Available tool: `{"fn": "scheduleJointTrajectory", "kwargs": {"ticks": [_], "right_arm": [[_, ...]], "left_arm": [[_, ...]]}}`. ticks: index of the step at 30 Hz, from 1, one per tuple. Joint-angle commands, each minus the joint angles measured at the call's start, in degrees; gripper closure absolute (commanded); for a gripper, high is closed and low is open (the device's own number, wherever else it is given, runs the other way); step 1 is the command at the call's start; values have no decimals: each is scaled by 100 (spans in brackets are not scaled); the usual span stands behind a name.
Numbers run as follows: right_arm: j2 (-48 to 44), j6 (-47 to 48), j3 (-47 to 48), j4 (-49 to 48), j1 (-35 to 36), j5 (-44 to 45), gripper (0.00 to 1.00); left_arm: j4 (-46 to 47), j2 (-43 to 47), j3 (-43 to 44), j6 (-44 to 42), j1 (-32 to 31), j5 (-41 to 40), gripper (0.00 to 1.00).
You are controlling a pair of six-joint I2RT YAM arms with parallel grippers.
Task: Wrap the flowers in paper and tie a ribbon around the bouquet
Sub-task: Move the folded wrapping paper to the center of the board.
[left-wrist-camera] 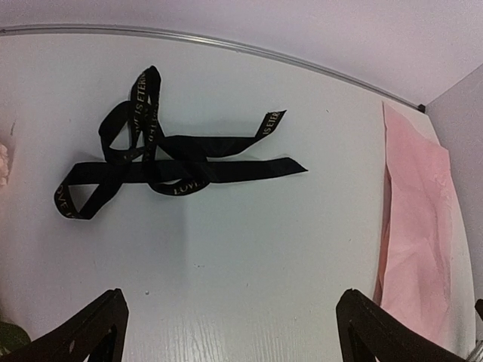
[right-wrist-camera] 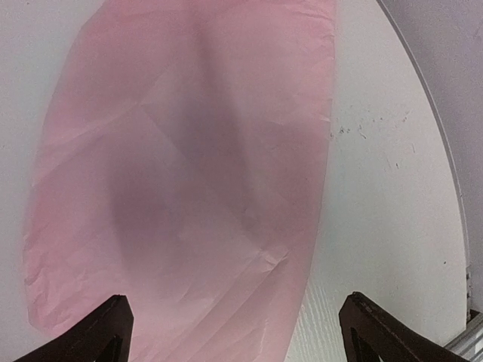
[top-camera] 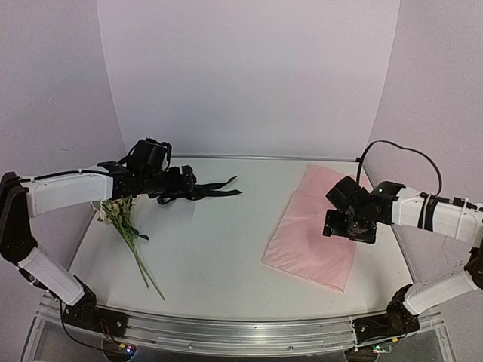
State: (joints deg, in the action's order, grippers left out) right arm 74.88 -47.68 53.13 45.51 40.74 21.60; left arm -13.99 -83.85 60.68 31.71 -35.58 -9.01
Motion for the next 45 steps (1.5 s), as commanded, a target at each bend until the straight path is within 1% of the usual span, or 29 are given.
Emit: {"fn": "scheduleJointTrajectory", "kwargs": {"ticks": [1, 7, 12, 17, 23, 29, 32, 36, 41, 45], "right_arm": [[18, -292, -131, 46, -414, -278, 2], [-24, -507, -682, 10, -428, -445, 2], [32, -662, -1006, -237, -450, -463, 2], [-13, -760, -1323, -436, -551, -565, 2], [214, -478, -1691, -1365, -794, -1234, 2], [682, -214, -1576, -1754, -798, -1772, 3], [1010, -69, -1427, -1819, -801, -2035, 6], [1423, 78, -1195, -1835, -734, -2406, 8], [1811, 177, -832, -1820, -386, -2492, 8], [2090, 216, -448, -1676, -21, -2414, 8]], "left_arm": [[318, -528, 271, 21, 65, 964, 0], [800, -1176, 251, 242, 59, 1855, 0], [1206, -1799, 373, 482, -1, 2560, 0], [1318, -2233, 612, 597, -248, 2741, 0], [1376, -2691, 877, 772, -468, 2908, 0], [1059, -3207, 1486, 713, -619, 2932, 2], [946, -3499, 1767, 705, -669, 2961, 5], [723, -3818, 2124, 664, -722, 2982, 13], [596, -4010, 2326, 613, -772, 3135, 21], [545, -3950, 2247, 616, -787, 3169, 25]]}}
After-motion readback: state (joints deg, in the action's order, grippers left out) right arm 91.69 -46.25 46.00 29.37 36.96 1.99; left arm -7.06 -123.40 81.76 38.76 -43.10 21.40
